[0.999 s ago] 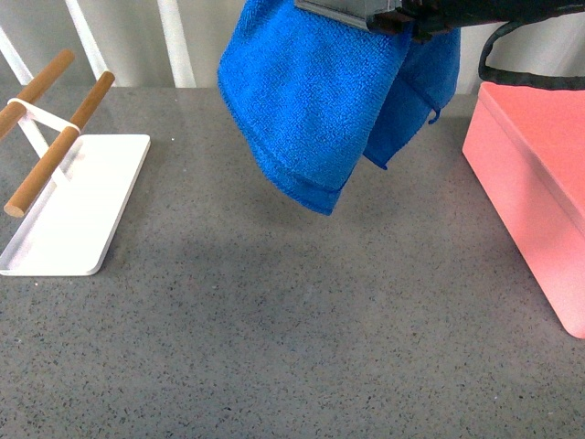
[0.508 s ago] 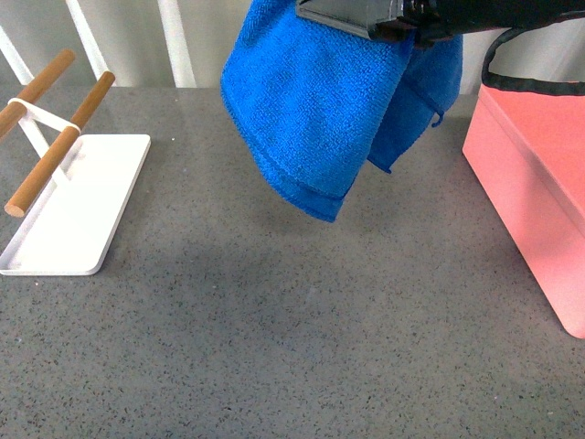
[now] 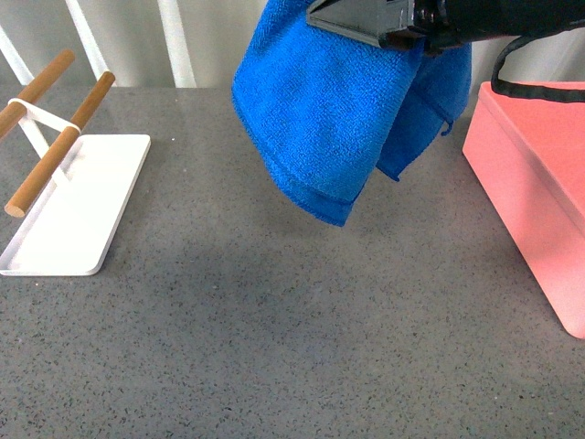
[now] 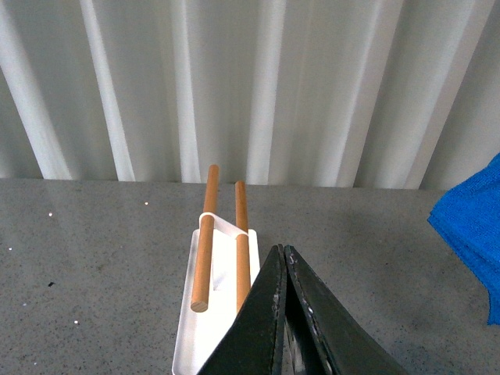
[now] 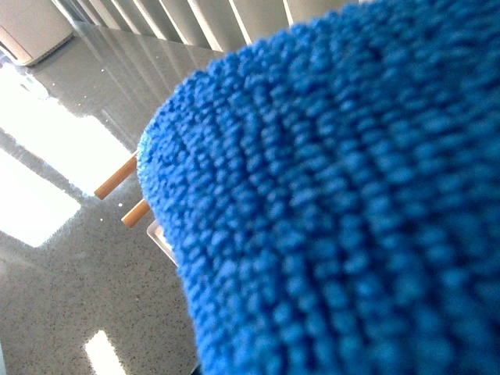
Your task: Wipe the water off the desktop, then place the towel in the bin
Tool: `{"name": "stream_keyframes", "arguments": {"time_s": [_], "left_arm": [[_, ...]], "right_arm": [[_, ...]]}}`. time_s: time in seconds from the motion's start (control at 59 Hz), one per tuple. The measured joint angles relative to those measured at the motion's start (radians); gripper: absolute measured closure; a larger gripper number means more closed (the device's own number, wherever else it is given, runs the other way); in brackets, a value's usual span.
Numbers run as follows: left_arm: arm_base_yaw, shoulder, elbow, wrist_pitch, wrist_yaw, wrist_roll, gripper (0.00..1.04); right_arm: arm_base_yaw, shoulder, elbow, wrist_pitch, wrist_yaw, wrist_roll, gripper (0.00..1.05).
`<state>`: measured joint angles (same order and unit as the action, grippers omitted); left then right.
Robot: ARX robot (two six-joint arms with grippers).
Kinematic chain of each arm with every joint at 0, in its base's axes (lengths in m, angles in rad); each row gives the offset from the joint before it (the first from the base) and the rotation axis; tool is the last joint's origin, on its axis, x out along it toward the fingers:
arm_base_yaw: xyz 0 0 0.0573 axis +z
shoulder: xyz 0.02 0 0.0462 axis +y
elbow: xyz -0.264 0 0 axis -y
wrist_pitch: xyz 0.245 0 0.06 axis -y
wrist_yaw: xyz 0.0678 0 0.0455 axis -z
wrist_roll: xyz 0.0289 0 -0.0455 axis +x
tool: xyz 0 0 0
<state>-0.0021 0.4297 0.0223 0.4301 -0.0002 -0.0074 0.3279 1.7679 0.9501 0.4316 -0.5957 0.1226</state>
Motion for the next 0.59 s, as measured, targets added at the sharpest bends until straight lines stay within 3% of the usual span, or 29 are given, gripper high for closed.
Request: {"name": "stream_keyframes", "arguments": {"time_s": [0.593], "left_arm": [[0.0, -0.225, 0.0, -0.222, 0.0, 0.0, 1.01]], "right_arm": [[-0.013, -0.001, -0.011, -0.006, 0.0, -0.004, 0.99]]}}
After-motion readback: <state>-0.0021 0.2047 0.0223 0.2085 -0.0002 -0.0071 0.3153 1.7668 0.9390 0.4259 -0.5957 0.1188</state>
